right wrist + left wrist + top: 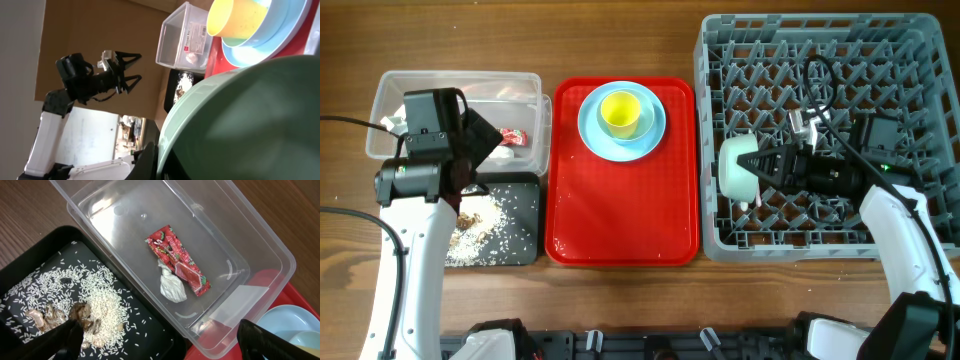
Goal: Sort waste into correct bins and load items into the dishwasher rack
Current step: 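Lift the green bowl and carry it right into the rack, then set the green bowl down in the rack and open the right gripper, then move the right gripper left over the yellow cup on the plate, then grasp the yellow cup with the right gripper and lift, then carry the yellow cup right over the rack, then place the yellow cup upright in the rack and release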
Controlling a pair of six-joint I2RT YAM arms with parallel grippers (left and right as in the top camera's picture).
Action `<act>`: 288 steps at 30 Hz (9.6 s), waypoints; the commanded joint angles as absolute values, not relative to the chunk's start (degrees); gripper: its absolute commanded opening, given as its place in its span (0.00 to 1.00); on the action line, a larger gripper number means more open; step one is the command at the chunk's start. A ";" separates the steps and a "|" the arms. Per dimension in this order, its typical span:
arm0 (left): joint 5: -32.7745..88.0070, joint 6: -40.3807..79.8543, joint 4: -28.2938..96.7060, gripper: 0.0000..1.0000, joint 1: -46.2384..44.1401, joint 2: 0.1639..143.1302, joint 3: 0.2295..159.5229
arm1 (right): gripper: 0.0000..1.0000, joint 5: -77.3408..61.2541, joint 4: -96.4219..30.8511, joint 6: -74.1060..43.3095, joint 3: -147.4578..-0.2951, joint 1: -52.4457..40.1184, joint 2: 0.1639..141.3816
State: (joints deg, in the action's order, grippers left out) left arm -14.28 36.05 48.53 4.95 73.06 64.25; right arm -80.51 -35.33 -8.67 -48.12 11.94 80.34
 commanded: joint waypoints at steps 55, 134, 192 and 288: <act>-14.63 35.14 48.51 1.00 5.21 72.55 64.95 | 0.50 -57.65 -37.45 -2.74 -47.07 19.46 80.25; -14.63 35.14 48.51 1.00 5.21 72.55 64.95 | 0.57 -9.89 -63.94 -2.96 -115.55 -29.91 104.03; -14.63 35.14 48.51 1.00 5.21 72.55 64.95 | 0.05 14.24 -48.82 -3.25 -110.74 -40.51 121.64; -14.63 35.16 48.51 1.00 5.21 72.55 64.95 | 0.04 -52.49 -20.67 -7.44 -61.32 14.76 101.19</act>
